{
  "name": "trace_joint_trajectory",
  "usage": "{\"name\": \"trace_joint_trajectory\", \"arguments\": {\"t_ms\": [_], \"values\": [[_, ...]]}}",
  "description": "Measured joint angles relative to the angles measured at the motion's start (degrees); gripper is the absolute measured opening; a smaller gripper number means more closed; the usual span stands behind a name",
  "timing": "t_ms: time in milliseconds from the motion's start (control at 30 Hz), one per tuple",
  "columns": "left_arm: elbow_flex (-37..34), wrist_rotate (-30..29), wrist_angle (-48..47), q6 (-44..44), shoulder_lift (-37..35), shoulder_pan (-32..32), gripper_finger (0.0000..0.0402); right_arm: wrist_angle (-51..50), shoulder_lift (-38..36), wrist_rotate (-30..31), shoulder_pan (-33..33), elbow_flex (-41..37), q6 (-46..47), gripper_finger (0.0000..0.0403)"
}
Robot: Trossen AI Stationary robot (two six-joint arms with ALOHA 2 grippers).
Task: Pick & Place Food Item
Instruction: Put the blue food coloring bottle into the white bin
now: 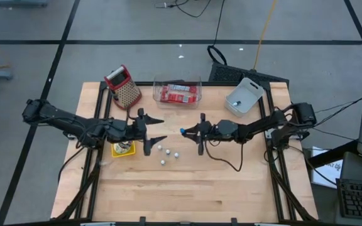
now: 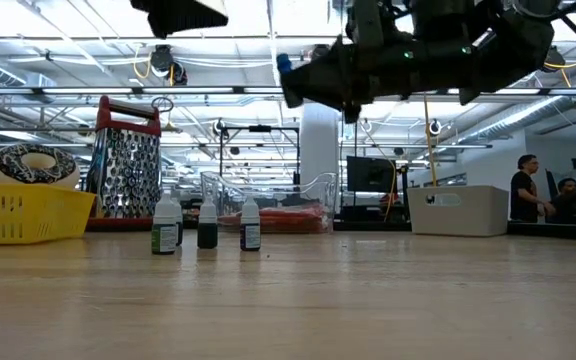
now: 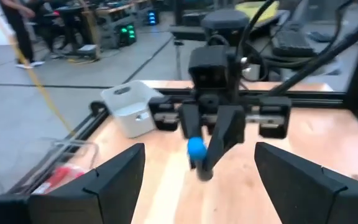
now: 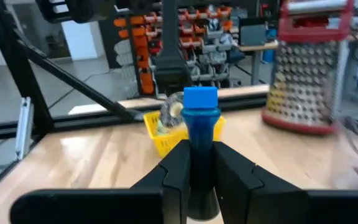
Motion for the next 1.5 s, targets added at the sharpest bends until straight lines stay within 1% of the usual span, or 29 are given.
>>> {"name": "trace_joint_trajectory", "arguments": {"t_ms": [100,233,467,667,933,1000,1200,1400,1500], "values": [[-1.9,-2.9,3.1,0.8,-0.1,0.0,0.0307,0.7,-1.5,0.0,-1.5,-1.8,0.2,0.0047],[-3.5,-4.9,3.4,1.4,0.0,0.4,0.031,0.7,-4.4,0.0,-3.9,-4.9,0.2,0.0047],[-4.8,-3.2,4.6,1.0,0.0,1.5,0.0307,0.9,-9.1,0.3,-8.8,-10.4,1.8,0.0047],[-4.8,-3.2,4.4,1.0,0.2,1.5,0.0312,1.4,-12.3,0.3,-13.3,-14.8,3.6,0.0047],[-4.8,-3.2,4.3,1.1,0.2,1.6,0.0299,4.0,-16.6,0.5,-18.4,-20.9,3.7,0.0047],[-4.8,-3.2,4.3,1.1,0.2,1.6,0.0299,3.8,-17.9,1.8,-19.7,-22.6,3.7,0.0047],[-4.8,-3.2,4.3,0.9,0.2,1.9,0.0306,3.9,-21.5,8.3,-23.7,-27.6,3.2,0.0047],[-4.8,-3.2,4.3,0.9,0.2,2.1,0.0304,4.2,-22.3,16.7,-27.4,-31.7,2.1,0.0047],[-4.8,-3.0,4.3,0.9,0.2,2.3,0.0299,6.6,-22.3,18.2,-29.0,-33.5,1.9,0.0047]]}}
